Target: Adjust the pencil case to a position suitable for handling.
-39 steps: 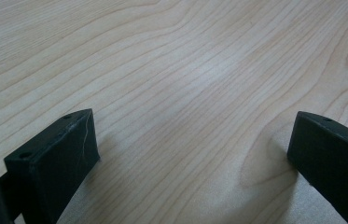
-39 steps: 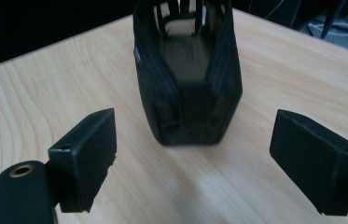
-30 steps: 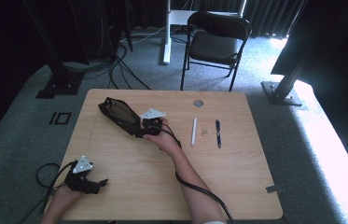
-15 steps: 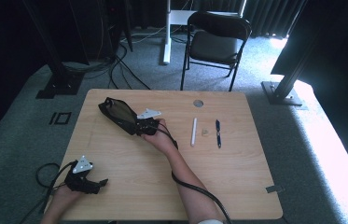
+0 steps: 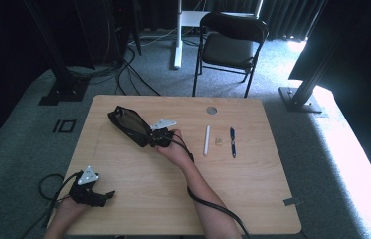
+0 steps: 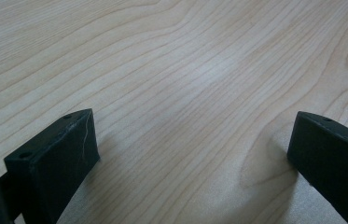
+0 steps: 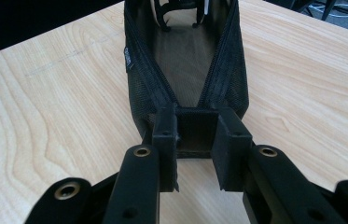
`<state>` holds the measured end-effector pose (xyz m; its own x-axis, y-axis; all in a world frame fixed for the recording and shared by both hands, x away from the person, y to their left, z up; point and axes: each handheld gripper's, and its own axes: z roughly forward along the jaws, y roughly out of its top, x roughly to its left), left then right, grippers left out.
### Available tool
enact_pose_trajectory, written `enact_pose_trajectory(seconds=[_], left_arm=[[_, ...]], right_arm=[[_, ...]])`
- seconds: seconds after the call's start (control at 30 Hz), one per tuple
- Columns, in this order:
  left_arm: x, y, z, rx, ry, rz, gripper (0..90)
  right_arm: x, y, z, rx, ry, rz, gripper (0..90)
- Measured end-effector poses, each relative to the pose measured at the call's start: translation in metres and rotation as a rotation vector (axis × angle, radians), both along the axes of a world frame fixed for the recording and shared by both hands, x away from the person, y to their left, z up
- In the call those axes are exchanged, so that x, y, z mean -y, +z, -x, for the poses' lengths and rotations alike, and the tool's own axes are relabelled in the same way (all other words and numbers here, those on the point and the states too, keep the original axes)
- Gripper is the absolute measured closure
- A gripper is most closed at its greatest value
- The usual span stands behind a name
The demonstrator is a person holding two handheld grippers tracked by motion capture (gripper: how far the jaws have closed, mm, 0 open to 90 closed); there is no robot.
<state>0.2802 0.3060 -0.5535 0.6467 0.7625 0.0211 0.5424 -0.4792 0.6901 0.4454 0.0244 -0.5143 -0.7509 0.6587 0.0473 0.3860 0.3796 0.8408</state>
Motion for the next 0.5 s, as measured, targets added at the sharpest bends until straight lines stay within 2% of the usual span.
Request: enact_pose_trajectory(seconds=[0.5], left_arm=[[0.000,0.000,0.000,0.000,0.000,0.000,2.0]], right_arm=[[0.034,0.000,0.028,-0.011,-0.010,0.009,73.1]])
